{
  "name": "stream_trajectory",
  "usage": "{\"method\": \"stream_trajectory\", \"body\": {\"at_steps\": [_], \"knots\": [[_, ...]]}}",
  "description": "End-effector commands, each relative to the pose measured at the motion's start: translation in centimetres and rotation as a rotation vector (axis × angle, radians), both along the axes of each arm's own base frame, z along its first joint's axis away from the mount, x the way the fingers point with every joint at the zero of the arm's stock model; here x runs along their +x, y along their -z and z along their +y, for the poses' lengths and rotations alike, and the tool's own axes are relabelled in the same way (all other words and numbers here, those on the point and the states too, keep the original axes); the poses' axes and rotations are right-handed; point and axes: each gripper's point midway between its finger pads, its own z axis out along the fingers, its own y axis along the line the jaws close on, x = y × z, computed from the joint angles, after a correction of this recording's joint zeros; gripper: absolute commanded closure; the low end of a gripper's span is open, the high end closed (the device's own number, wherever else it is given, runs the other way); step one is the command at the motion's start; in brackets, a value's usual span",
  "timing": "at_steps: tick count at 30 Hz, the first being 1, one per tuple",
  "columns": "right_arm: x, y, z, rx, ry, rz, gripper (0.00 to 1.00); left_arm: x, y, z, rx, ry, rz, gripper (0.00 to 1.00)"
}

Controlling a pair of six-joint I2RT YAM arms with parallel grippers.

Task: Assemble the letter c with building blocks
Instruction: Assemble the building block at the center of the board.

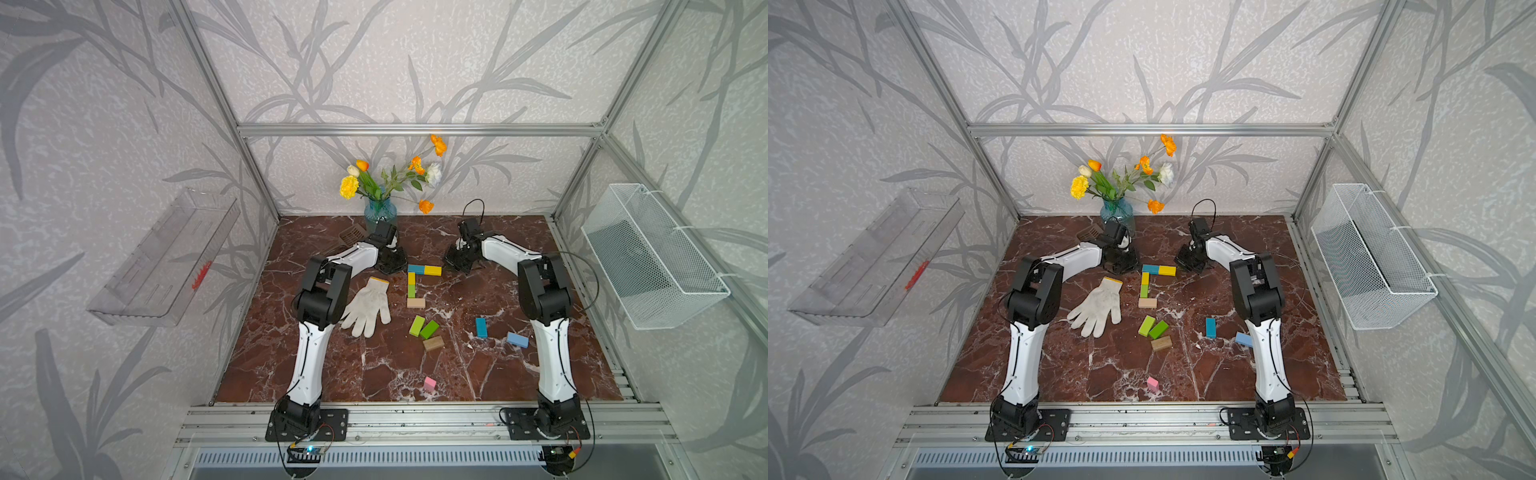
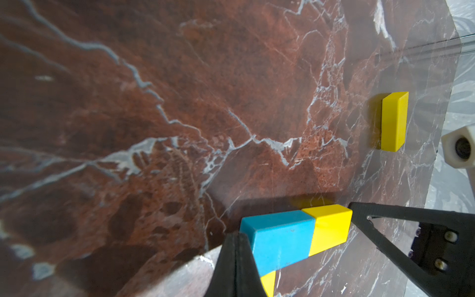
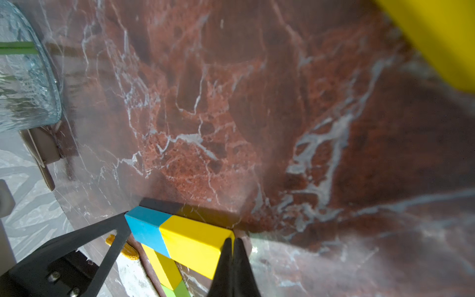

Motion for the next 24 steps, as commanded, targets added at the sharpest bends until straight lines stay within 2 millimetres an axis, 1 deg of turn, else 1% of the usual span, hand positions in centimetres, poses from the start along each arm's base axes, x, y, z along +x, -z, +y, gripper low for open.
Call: {"method": "stream_trajectory", "body": {"at_steps": [1, 17, 21, 24], "knots": [[0.6, 0.3, 0.0, 0.001, 0.009, 0.003, 0.96, 0.0, -0.1, 0.0, -0.007, 0.005, 0.0, 0.98], [1.2, 0.2, 0.0, -0.008, 0.004, -0.002, 0.94, -0.2, -0.4, -0.3, -0.021, 0.017, -0.004, 0.98], [1.3, -0.3, -0.4, -0.028, 0.004, -0.018, 0.89, -0.1, -0.4, 0.0, -0.012, 0.002, -0.003, 0.94], [1.2, -1.0, -1.3, -0.059, 0.009, -0.023, 0.77, 0.0, -0.3, 0.3, -0.029, -0.012, 0.01, 0.88]]}}
